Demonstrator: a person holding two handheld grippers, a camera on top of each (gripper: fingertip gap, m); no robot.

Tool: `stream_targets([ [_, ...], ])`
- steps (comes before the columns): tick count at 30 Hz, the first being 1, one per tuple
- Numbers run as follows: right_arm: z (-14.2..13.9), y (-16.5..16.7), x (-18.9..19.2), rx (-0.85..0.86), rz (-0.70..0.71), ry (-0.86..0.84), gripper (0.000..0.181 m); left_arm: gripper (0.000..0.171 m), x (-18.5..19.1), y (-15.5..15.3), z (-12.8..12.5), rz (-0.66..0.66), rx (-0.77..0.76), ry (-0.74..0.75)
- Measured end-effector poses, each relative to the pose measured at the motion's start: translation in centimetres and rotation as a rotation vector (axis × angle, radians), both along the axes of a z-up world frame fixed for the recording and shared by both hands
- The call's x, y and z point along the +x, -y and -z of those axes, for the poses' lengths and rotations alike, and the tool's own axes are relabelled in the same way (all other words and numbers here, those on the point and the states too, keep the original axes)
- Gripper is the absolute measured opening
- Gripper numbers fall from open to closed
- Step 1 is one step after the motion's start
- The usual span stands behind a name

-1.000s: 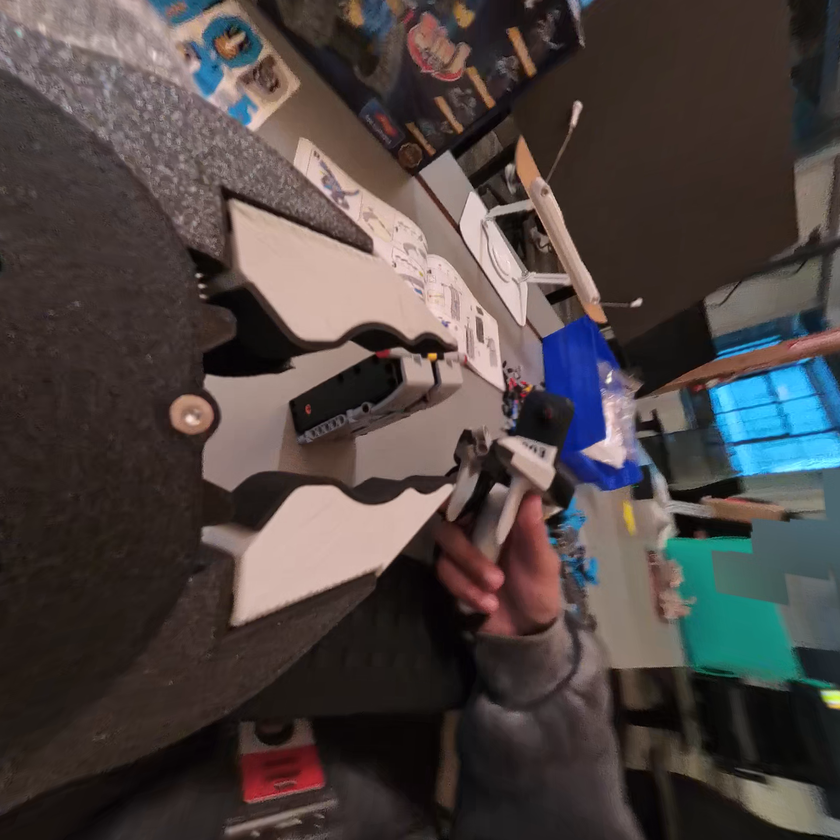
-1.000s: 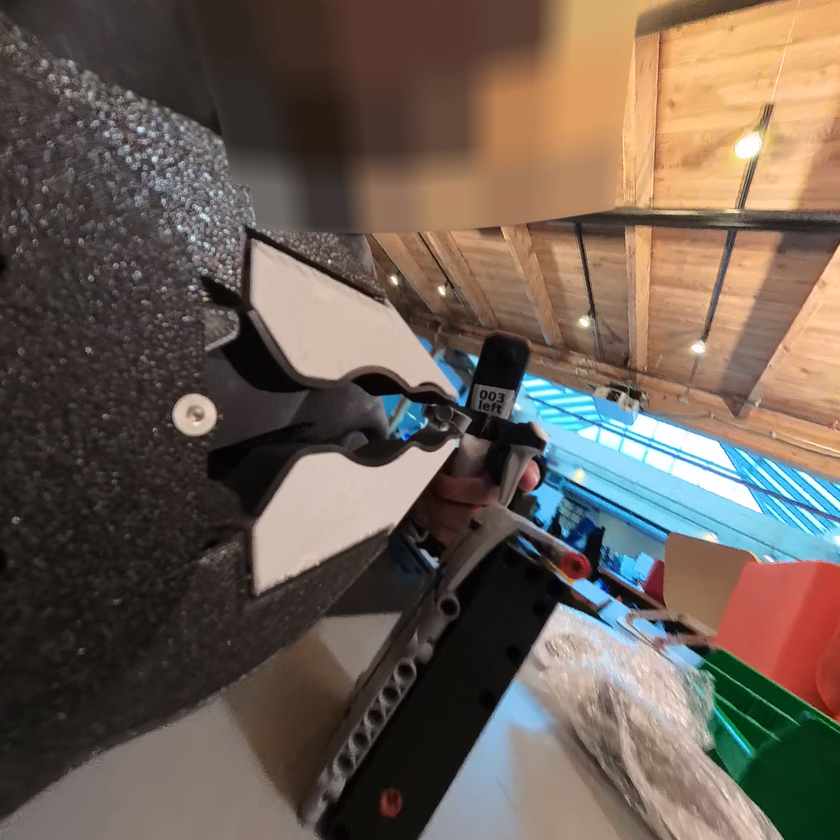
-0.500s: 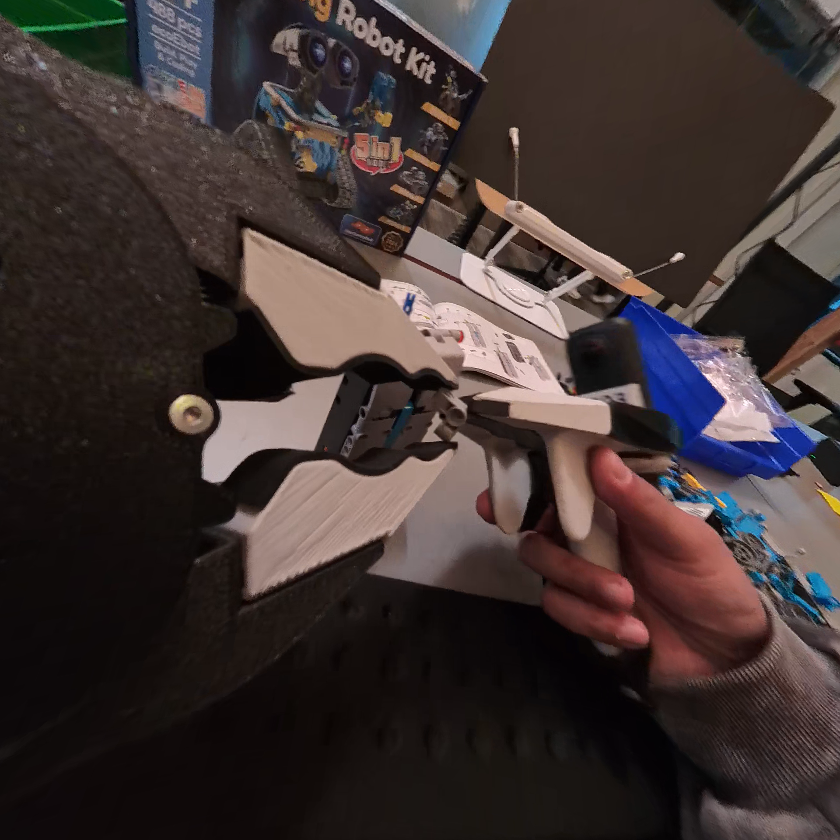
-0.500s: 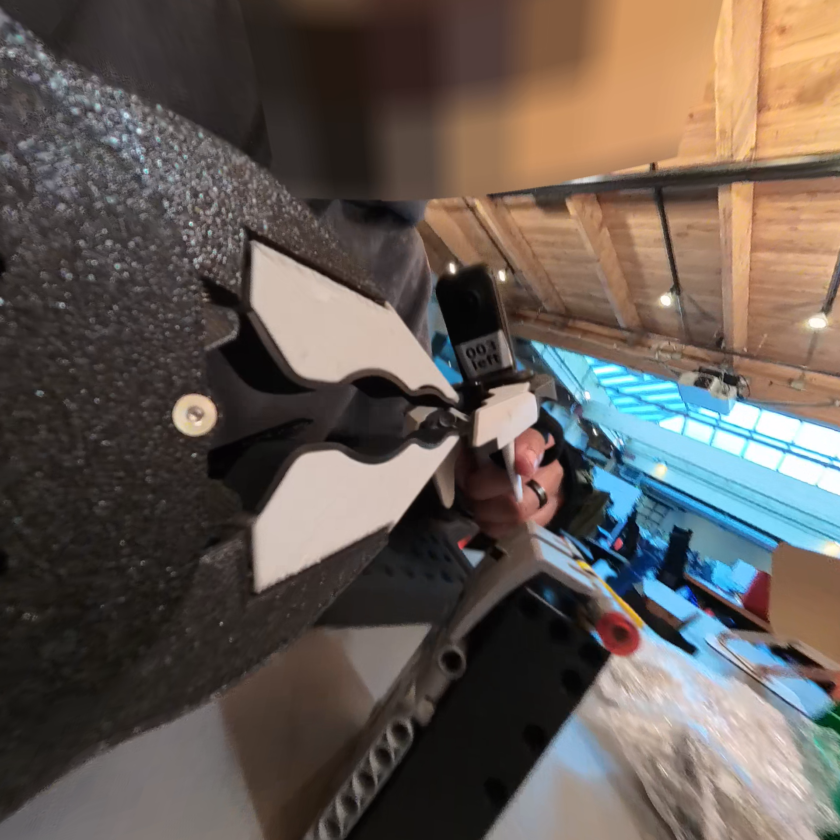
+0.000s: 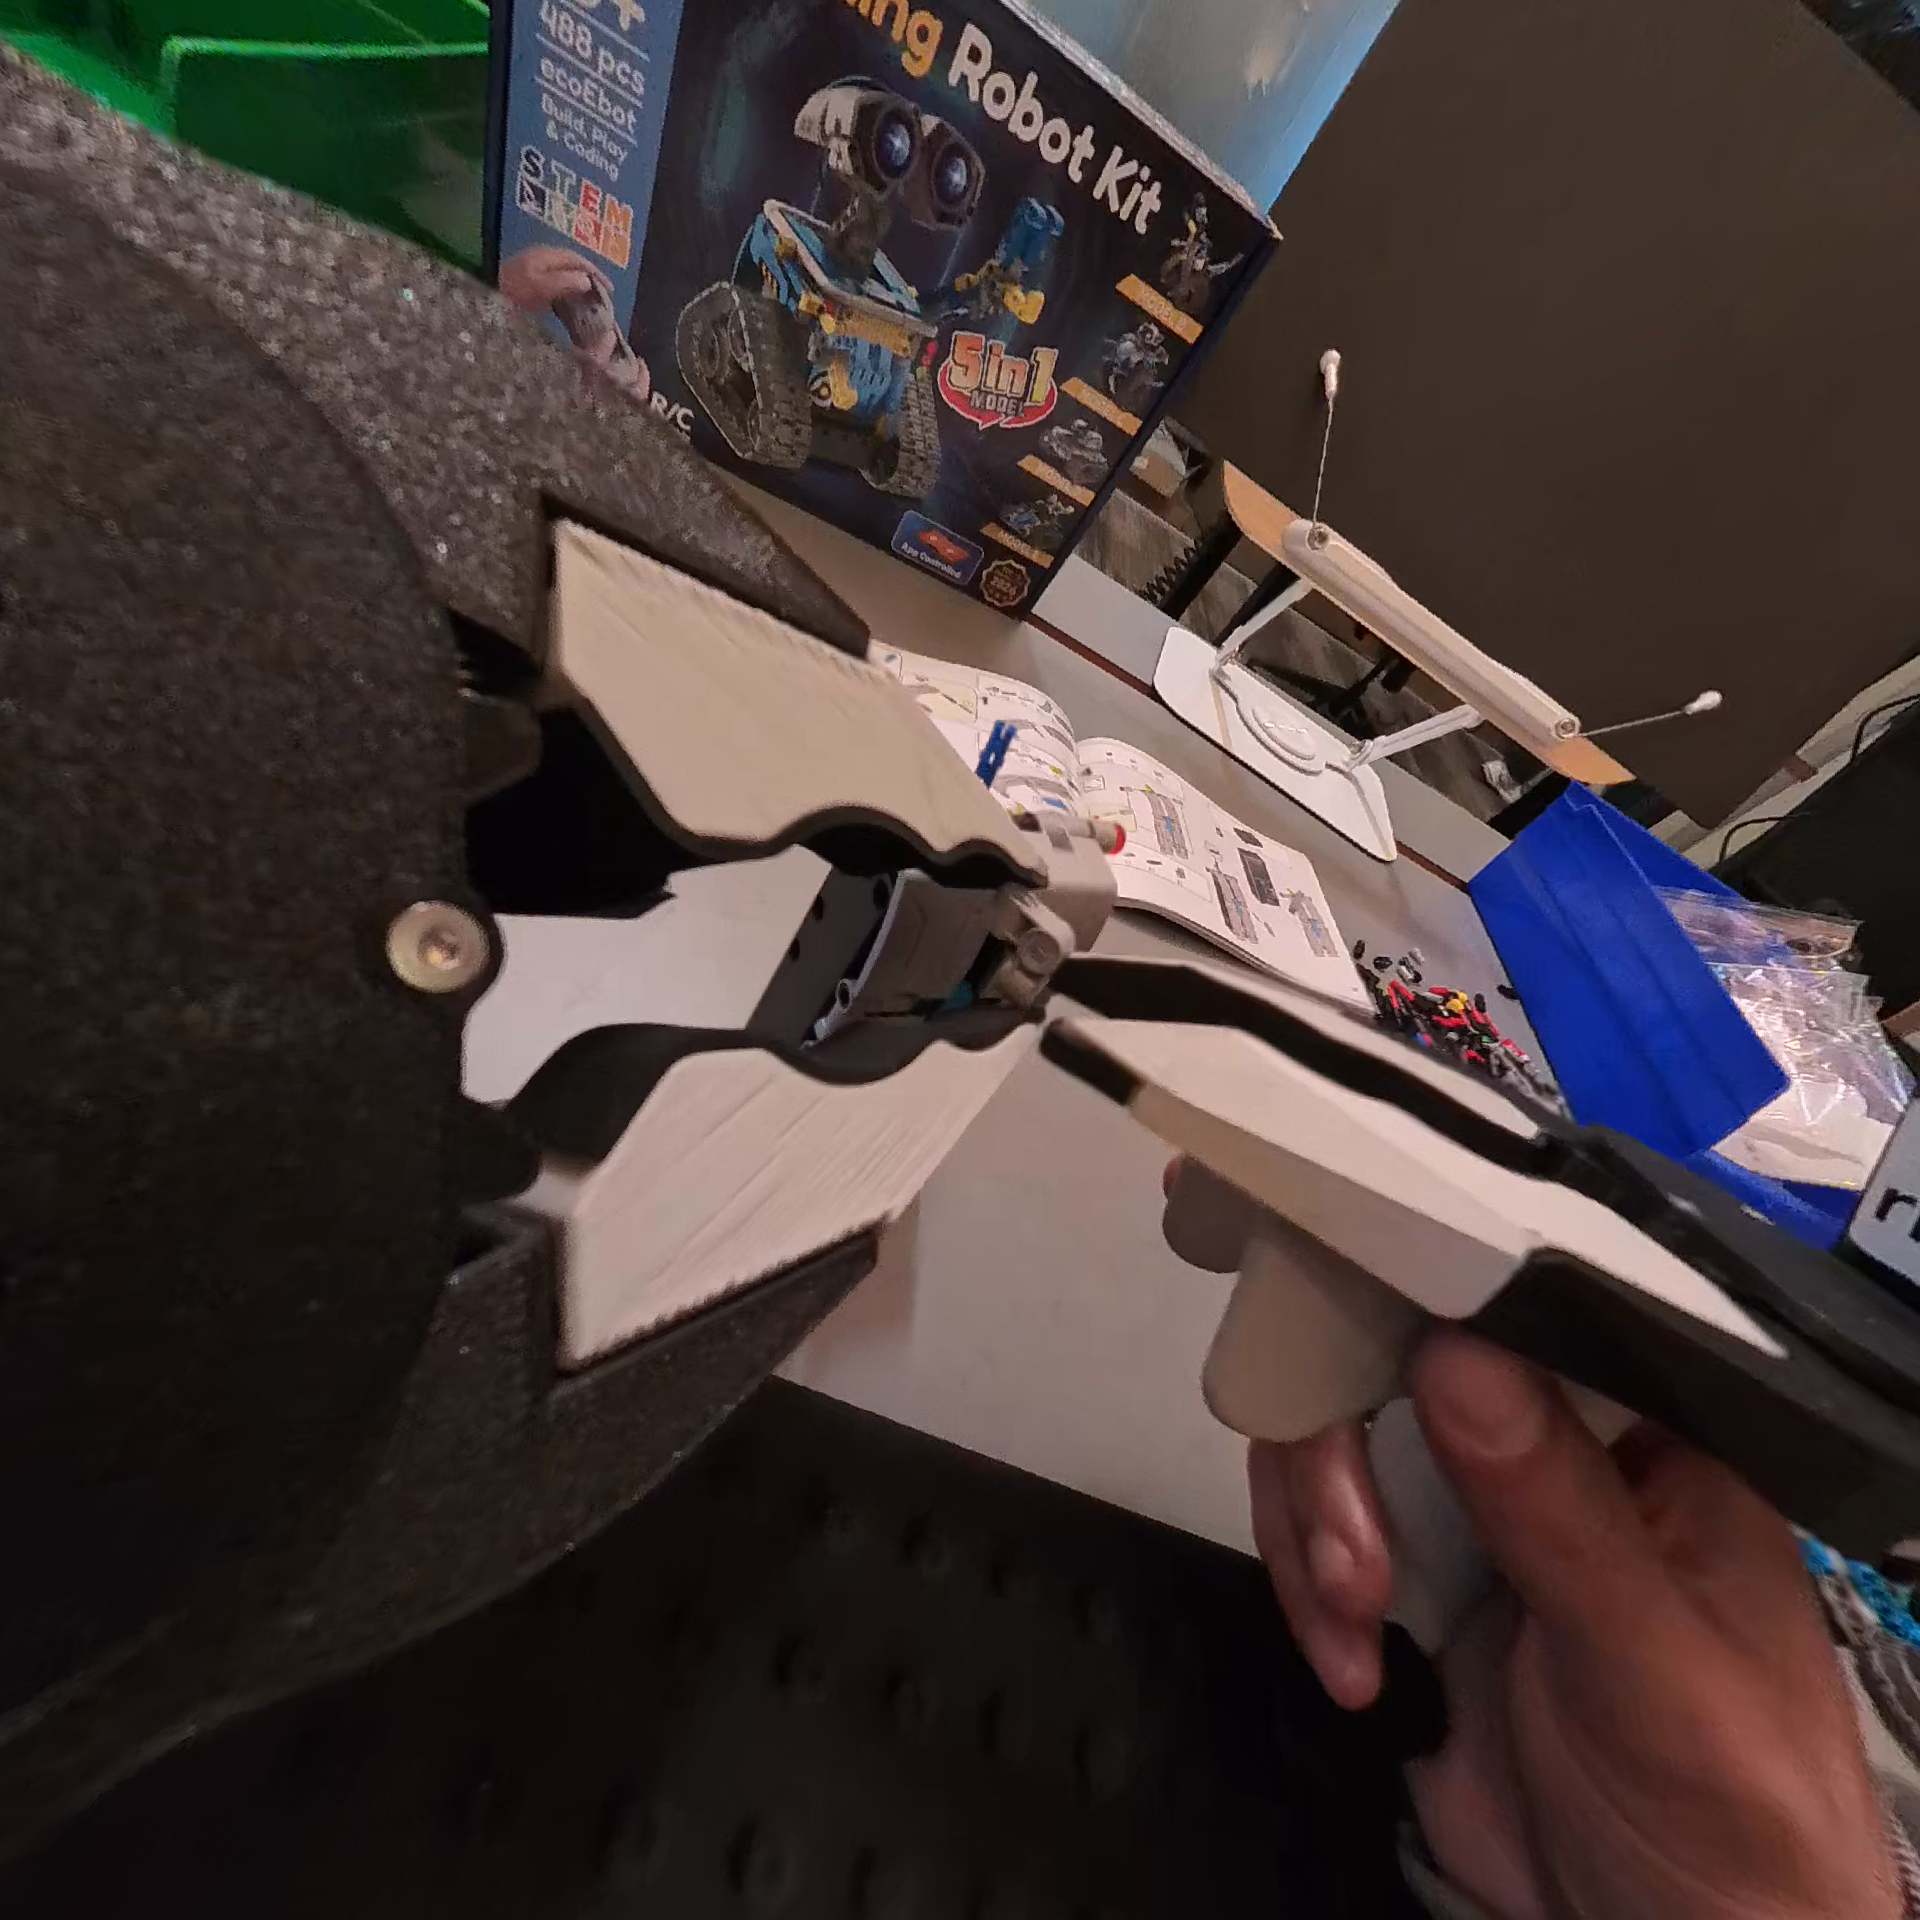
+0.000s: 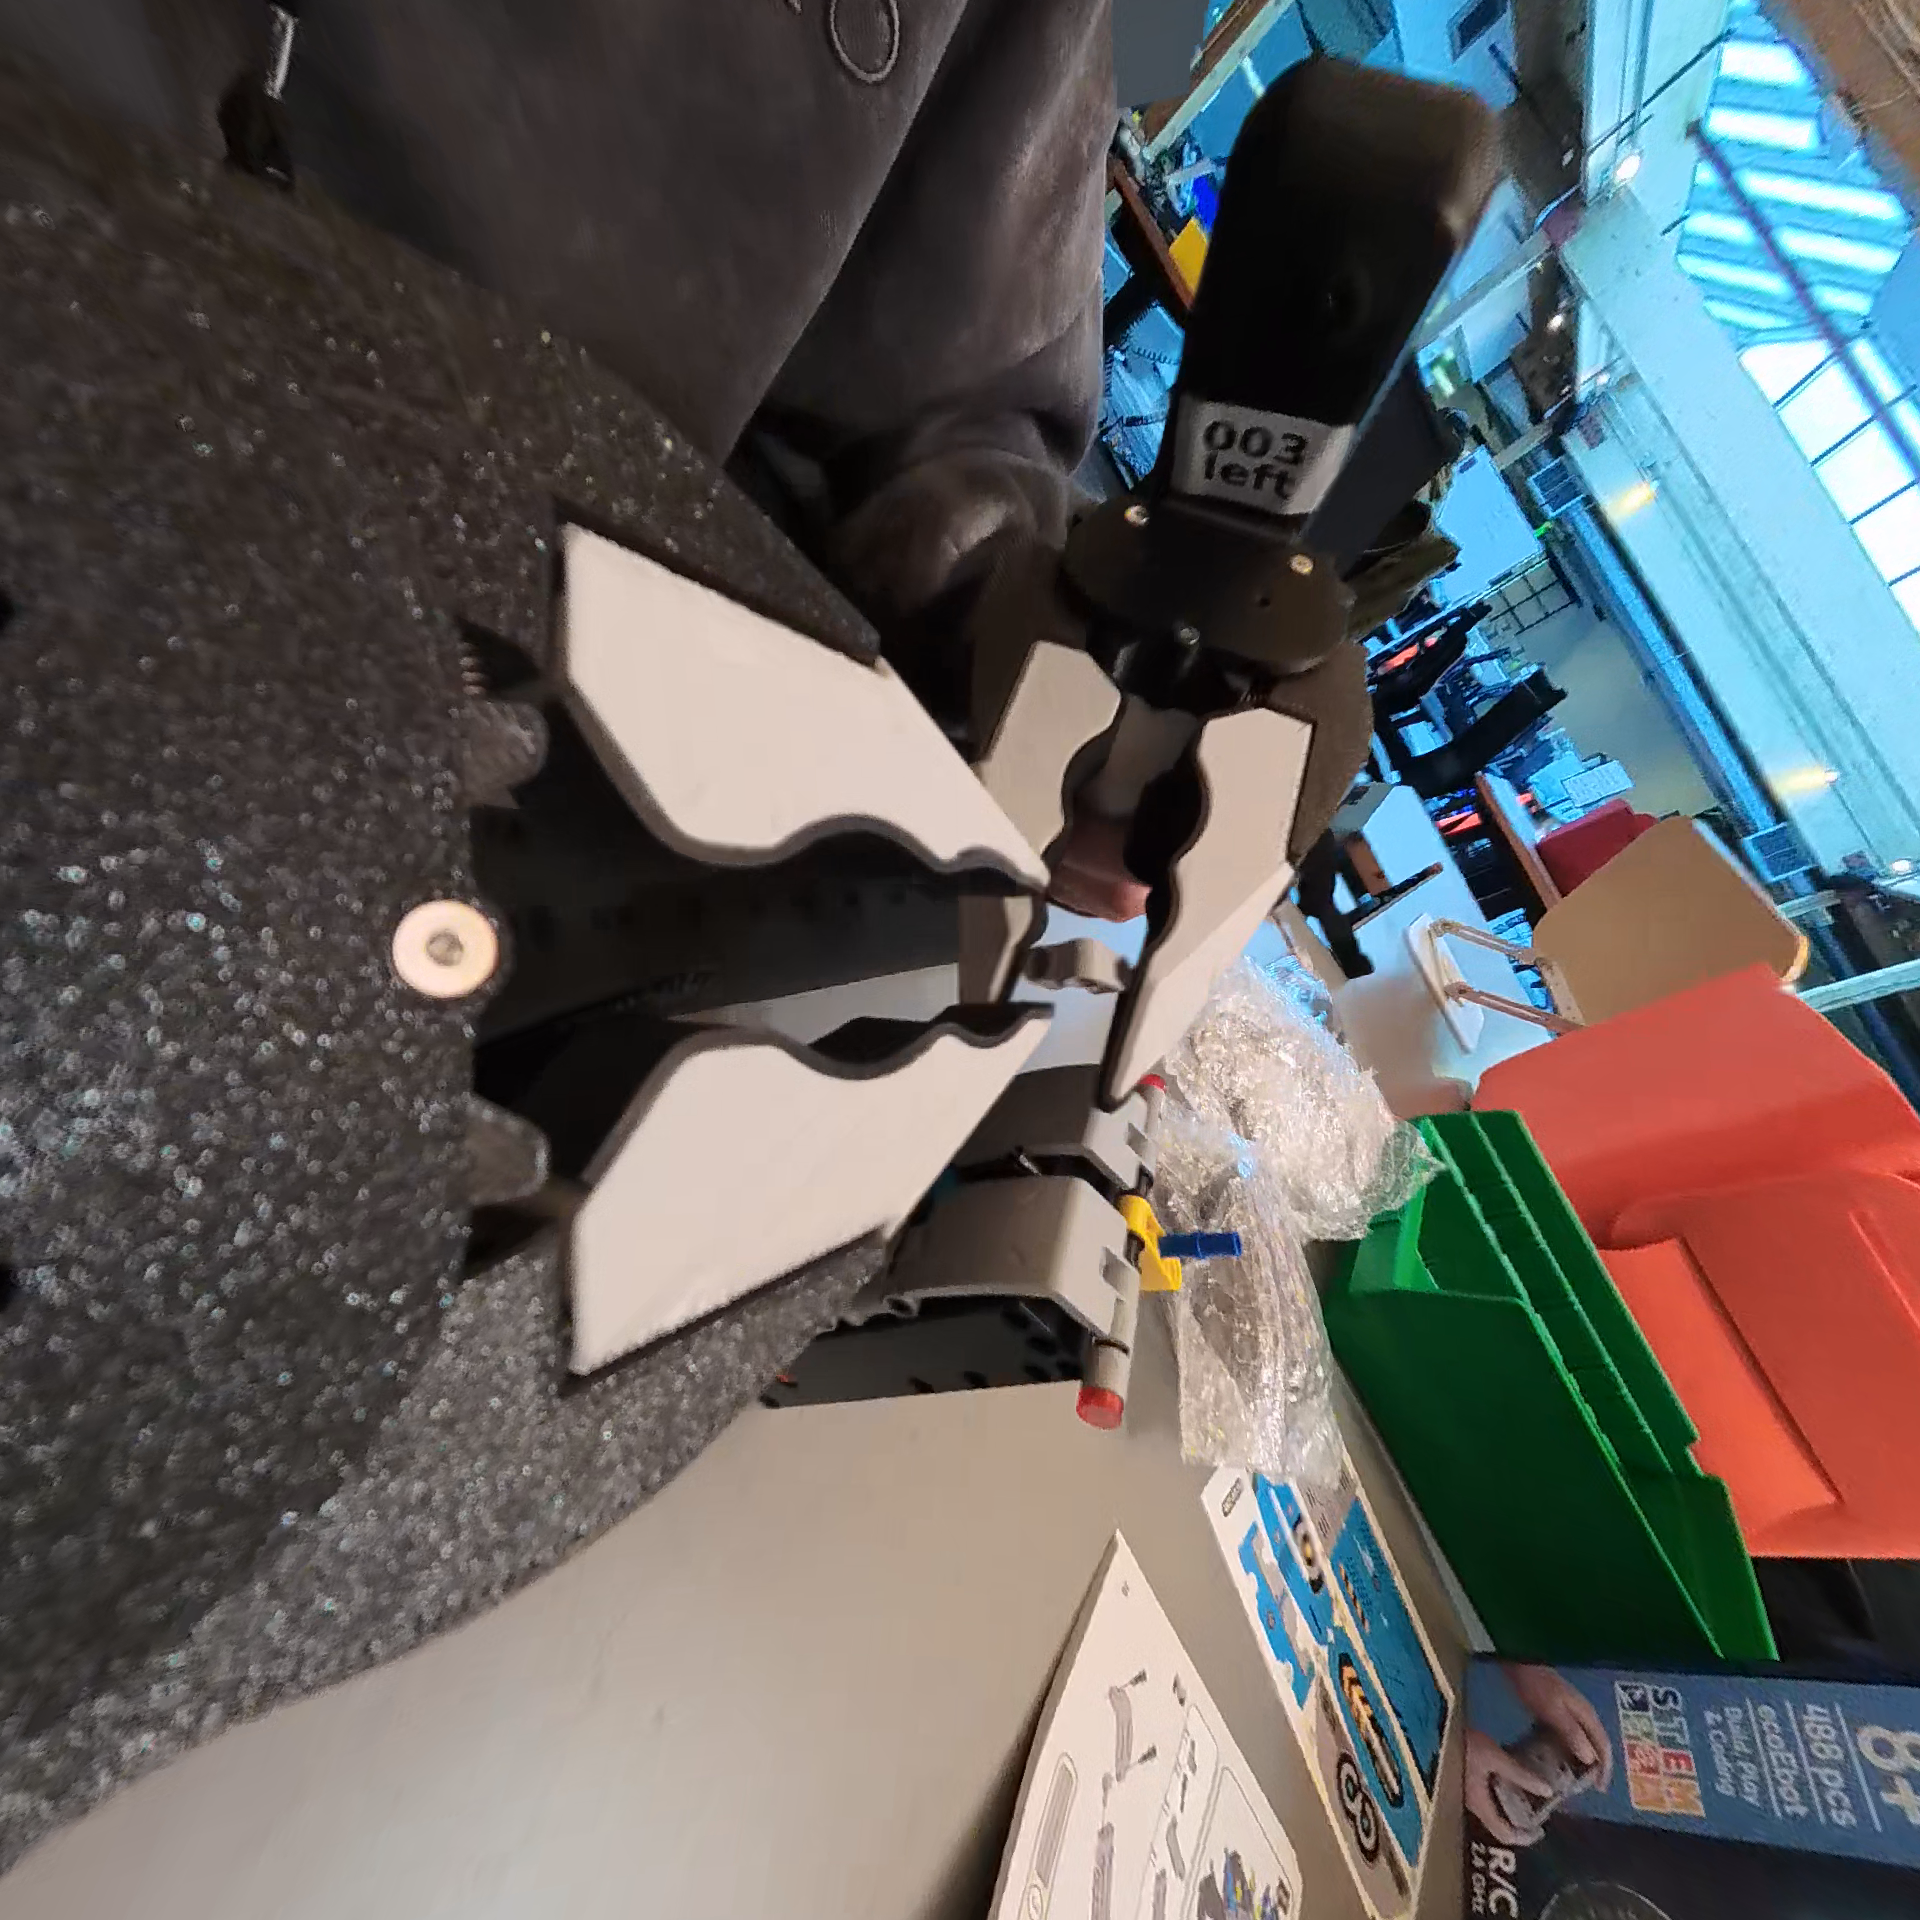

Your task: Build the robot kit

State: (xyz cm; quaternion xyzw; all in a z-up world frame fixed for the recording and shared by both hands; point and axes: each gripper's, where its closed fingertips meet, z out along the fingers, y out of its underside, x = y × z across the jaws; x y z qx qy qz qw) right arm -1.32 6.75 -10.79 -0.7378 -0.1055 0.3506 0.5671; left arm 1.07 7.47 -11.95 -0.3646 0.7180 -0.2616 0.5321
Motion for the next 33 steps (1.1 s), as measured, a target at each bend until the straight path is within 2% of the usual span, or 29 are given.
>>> stream_targets([
  [6,0.2,-0.1,-0.3,-0.010,-0.009,-0.011,0.013,0.021,0.2,0.4,0.2,-0.012,0.029,-0.001],
  [8,0.3,-0.1,0.0,-0.006,0.008,0.011,0.007,0.020,0.2,0.6,0.2,-0.007,0.005,-0.003],
  [12,0.1,0.1,0.3,0.012,0.035,0.053,0.007,0.024,0.1,0.7,-0.1,-0.028,-0.043,0.005],
  [14,0.0,0.2,1.6,0.011,0.093,0.073,0.006,0.038,-0.9,0.2,-0.7,-0.049,-0.137,0.043],
  [18,0.9,0.3,4.4,-0.024,0.216,0.099,0.005,0.055,-3.7,-3.3,-1.5,-0.092,-0.464,0.143],
  [20,1.1,0.1,4.6,-0.025,0.231,0.095,0.006,0.085,-3.5,-4.1,0.1,-0.057,-0.632,0.073],
  [21,1.2,0.0,4.5,-0.027,0.231,0.101,0.006,0.086,-3.1,-4.0,0.9,-0.029,-0.697,0.003],
  [24,1.4,-0.3,4.2,-0.017,0.231,0.137,0.006,0.075,-1.5,-2.9,1.1,0.052,-0.748,-0.071],
  [27,1.1,-0.1,3.8,0.013,0.232,0.165,0.006,0.074,-0.1,-2.3,2.8,0.053,-0.729,-0.175],
  [29,1.0,-0.1,3.5,0.033,0.246,0.207,0.006,0.060,0.3,-1.6,3.5,0.084,-0.761,-0.232],
  [31,1.4,-0.3,3.3,0.017,0.248,0.234,0.006,0.040,0.8,-1.7,3.5,0.080,-0.783,-0.230],
  [33,1.6,-0.5,3.2,0.003,0.249,0.233,0.006,0.035,1.3,-2.0,3.5,0.077,-0.810,-0.225],
])
